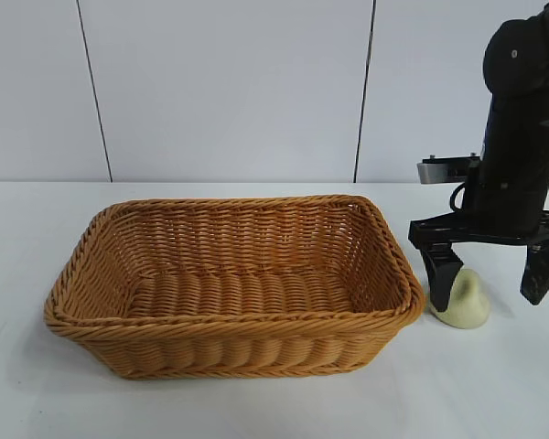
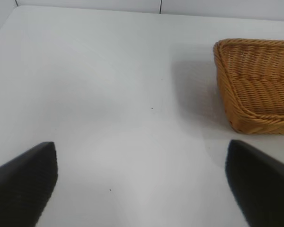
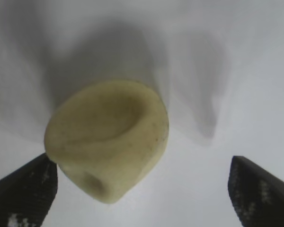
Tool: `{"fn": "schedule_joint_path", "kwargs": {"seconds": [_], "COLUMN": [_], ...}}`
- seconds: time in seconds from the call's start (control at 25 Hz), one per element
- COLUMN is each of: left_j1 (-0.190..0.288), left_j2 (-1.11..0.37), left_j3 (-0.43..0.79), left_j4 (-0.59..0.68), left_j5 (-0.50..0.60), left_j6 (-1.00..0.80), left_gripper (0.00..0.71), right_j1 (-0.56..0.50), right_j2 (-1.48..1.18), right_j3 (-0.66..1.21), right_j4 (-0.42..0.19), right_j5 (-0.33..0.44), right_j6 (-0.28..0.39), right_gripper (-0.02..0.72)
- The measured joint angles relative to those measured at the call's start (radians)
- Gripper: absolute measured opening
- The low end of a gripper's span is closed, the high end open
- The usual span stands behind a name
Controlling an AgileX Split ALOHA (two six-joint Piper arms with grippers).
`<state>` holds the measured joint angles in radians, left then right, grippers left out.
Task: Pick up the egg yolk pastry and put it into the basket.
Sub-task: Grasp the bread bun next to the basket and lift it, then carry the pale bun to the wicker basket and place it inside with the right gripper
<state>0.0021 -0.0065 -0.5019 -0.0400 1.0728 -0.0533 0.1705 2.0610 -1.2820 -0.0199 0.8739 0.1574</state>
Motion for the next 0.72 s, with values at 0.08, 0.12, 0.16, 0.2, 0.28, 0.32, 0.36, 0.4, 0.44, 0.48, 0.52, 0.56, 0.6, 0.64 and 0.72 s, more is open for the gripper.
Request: {"fn": "schedule_joint_path", "kwargs": {"seconds": [0.08,0.12,0.16,0.2,0.28,0.32,0.36,0.4,0.44,0.48,0.52,0.56,0.6,0.64,0.72], "left_j1": [0.0,0.0,0.0,0.0,0.0,0.0,0.0,0.0,0.0,0.0,0.0,0.0,0.0,0.0,0.0], "left_j2": [0.0,0.0,0.0,0.0,0.0,0.0,0.0,0.0,0.0,0.0,0.0,0.0,0.0,0.0,0.0], "left_j3": [0.0,0.0,0.0,0.0,0.0,0.0,0.0,0.0,0.0,0.0,0.0,0.0,0.0,0.0,0.0], "left_j4": [0.0,0.0,0.0,0.0,0.0,0.001,0.001,0.001,0.001,0.001,0.001,0.001,0.001,0.001,0.001], "left_j5": [0.0,0.0,0.0,0.0,0.0,0.0,0.0,0.0,0.0,0.0,0.0,0.0,0.0,0.0,0.0], "left_j6": [0.0,0.0,0.0,0.0,0.0,0.0,0.001,0.001,0.001,0.001,0.001,0.001,0.001,0.001,0.001], "left_gripper": [0.692,0.692,0.692,0.692,0.692,0.692,0.692,0.692,0.692,0.692,0.692,0.692,0.692,0.692,0.692], "right_j1": [0.0,0.0,0.0,0.0,0.0,0.0,0.0,0.0,0.0,0.0,0.0,0.0,0.0,0.0,0.0], "right_j2": [0.0,-0.002,-0.005,-0.013,-0.037,-0.055,-0.077,-0.099,-0.124,-0.151,-0.177,-0.196,-0.217,-0.233,-0.249], "right_j3": [0.0,0.0,0.0,0.0,-0.001,-0.005,-0.012,-0.022,-0.033,-0.051,-0.072,-0.095,-0.116,-0.142,-0.19], "right_j4": [0.0,-0.001,-0.001,-0.001,-0.001,-0.001,-0.001,-0.001,-0.001,0.0,0.0,0.0,0.0,0.001,0.001], "right_j5": [0.0,0.0,0.001,0.003,0.014,0.025,0.037,0.052,0.069,0.086,0.105,0.125,0.14,0.157,0.192], "right_j6": [0.0,-0.004,-0.01,-0.012,-0.023,-0.027,-0.029,-0.03,-0.032,-0.033,-0.033,-0.033,-0.033,-0.033,-0.033], "right_gripper": [0.141,0.106,0.081,0.068,0.054,0.052,0.05,0.047,0.046,0.046,0.044,0.044,0.043,0.043,0.043]}}
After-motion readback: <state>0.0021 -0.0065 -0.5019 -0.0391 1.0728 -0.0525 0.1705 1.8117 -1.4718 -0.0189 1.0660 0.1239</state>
